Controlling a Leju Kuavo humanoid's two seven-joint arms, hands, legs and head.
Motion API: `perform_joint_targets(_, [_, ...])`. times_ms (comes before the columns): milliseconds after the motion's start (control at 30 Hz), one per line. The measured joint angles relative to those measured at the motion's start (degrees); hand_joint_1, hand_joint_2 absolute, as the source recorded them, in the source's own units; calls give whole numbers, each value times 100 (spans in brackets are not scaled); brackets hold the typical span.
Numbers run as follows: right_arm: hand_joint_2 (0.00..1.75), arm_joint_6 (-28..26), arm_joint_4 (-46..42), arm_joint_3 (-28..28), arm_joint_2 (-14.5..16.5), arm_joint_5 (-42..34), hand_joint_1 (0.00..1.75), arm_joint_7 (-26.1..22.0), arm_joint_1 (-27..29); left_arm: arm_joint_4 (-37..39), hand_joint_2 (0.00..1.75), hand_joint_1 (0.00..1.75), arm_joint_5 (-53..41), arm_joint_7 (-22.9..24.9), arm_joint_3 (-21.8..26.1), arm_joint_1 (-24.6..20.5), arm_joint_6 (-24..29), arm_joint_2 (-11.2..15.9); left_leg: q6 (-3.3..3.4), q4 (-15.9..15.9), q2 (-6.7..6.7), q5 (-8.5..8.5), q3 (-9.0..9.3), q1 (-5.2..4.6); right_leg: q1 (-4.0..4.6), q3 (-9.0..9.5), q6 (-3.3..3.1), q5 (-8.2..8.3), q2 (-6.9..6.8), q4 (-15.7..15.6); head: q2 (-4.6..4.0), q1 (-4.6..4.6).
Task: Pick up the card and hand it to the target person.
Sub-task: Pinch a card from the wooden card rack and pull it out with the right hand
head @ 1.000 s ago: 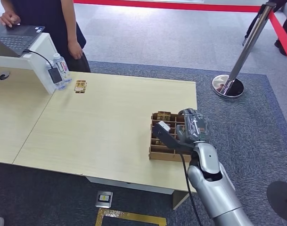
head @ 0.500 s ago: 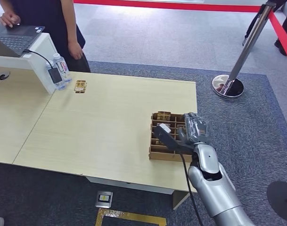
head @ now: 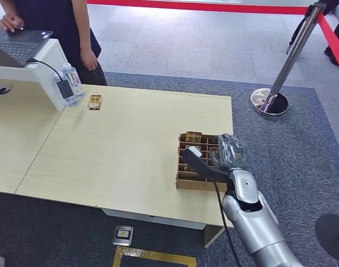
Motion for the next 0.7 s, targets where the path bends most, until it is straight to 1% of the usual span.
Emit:
perform_joint_targets(100, [175, 3, 51, 0, -1, -1, 83, -1, -16, 0, 0, 0, -3, 0, 0, 0, -1, 0, 0, 0, 0, 0, 0, 0, 0, 0, 0, 0, 0, 0, 0, 0])
perform_joint_targets(300, [175, 7, 127, -10, -22, 0, 91, 38, -19, 0, 0, 0, -50, -2, -1, 0, -46, 1, 0, 0, 0, 0, 1, 0, 0, -1, 0, 0, 0, 0, 0, -1])
perform_joint_targets(433, [175, 20, 145, -19, -49, 22, 87, 42, -17, 0, 0, 0, -62, 0, -2, 0, -72, 2, 0, 1, 0, 0, 1, 0, 0, -1, 0, 0, 0, 0, 0, -1])
perform_joint_targets(600, [175, 35, 183, -50, -50, 43, 89, 40, -19, 0, 0, 0, -47, 9, -2, 1, -61, 2, 0, 1, 0, 0, 0, 0, 0, 0, 0, 0, 0, 0, 0, 0])
perform_joint_targets(700, [175, 37, 205, -61, -50, 48, 86, 40, -24, 0, 0, 0, -45, 18, -2, 2, -40, 2, 0, 1, 0, 0, 1, 0, 0, 0, 0, 0, 0, 0, 0, 0])
